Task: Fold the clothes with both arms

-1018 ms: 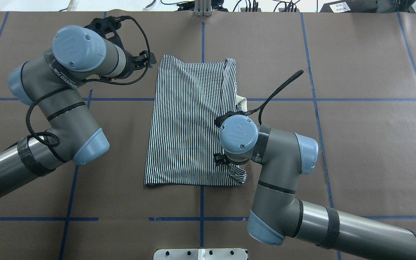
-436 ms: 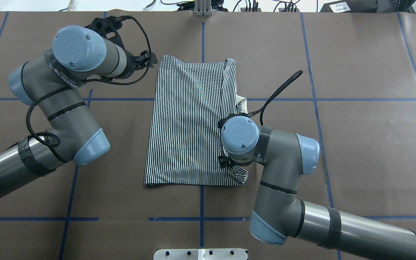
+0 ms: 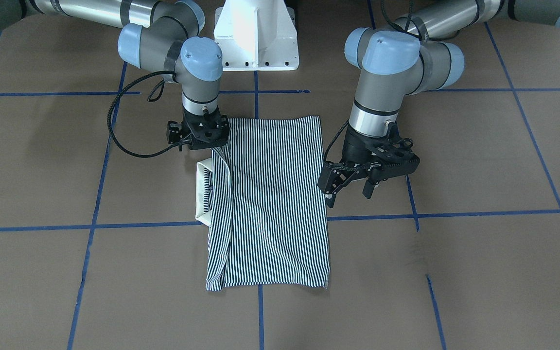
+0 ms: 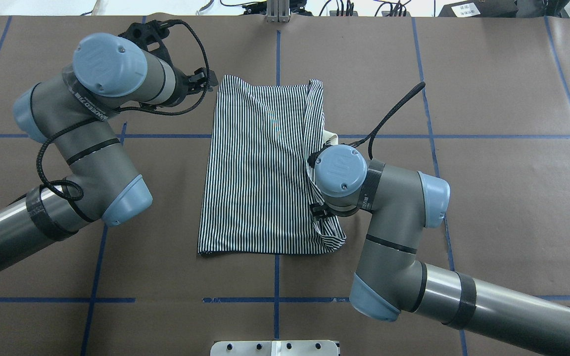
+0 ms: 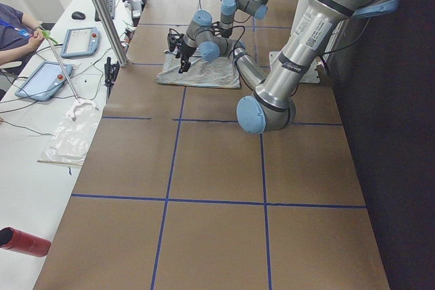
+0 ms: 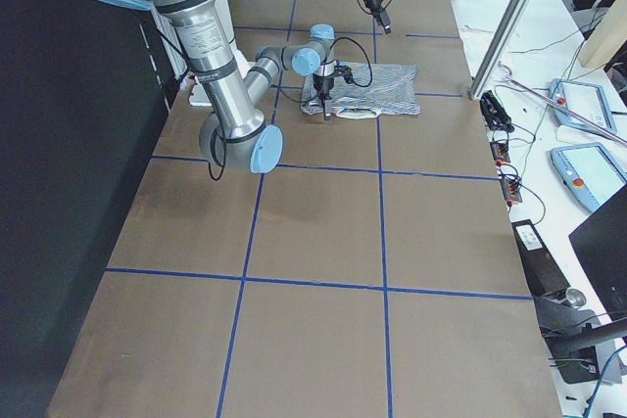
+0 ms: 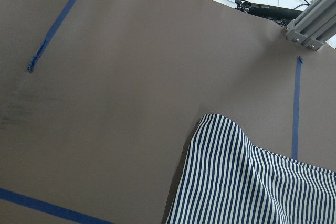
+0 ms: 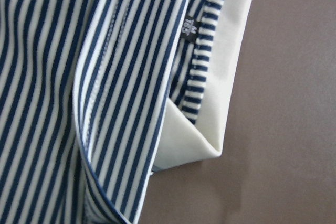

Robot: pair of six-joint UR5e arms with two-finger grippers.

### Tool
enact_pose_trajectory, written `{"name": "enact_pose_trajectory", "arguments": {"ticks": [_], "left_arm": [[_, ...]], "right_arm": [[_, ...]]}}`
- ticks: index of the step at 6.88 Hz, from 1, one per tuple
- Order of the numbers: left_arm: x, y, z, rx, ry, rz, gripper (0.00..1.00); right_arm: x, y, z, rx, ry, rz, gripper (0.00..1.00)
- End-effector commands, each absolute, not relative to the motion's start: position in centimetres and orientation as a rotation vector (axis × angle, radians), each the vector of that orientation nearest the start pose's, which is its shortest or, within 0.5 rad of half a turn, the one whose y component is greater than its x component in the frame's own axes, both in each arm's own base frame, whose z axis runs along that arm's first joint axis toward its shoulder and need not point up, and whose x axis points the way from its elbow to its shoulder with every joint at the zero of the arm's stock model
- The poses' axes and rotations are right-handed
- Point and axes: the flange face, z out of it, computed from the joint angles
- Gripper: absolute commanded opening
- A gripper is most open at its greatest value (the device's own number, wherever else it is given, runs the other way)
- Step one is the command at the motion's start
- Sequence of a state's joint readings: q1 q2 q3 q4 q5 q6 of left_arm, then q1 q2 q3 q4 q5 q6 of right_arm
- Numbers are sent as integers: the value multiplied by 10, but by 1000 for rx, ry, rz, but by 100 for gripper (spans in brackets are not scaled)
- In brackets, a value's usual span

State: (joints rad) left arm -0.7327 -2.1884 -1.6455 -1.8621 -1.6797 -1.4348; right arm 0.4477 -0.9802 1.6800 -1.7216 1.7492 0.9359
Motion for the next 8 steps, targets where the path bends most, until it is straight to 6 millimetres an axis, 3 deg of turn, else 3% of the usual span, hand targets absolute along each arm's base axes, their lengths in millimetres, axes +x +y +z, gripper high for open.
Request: {"name": "enact_pose_trajectory", "arguments": {"ticks": [1,2,3,4,6,7,8], "left_arm": [[428,-549,228,326,949,-496,100],[429,-550,228,327,950,-495,100],[428,-549,228,329,949,-495,100],[429,-549,229,327,948,-493,100],[428,-549,236,327,938,-494,100],[427,-550,236,327,938,-496,100],[427,-550,236,327,938,-496,100]], "right_arm": [[-528,-395,318,132,-548,-241,100],[-502,-393,314,166,-566,-274,100],[-496,-396,295,169,-609,-271,100],[-514,-393,264,189,-655,-280,100],[-538,-363,245,204,-769,-260,100],[-552,-345,249,211,-768,-279,89],[-559,-342,253,224,-750,-282,72]]}}
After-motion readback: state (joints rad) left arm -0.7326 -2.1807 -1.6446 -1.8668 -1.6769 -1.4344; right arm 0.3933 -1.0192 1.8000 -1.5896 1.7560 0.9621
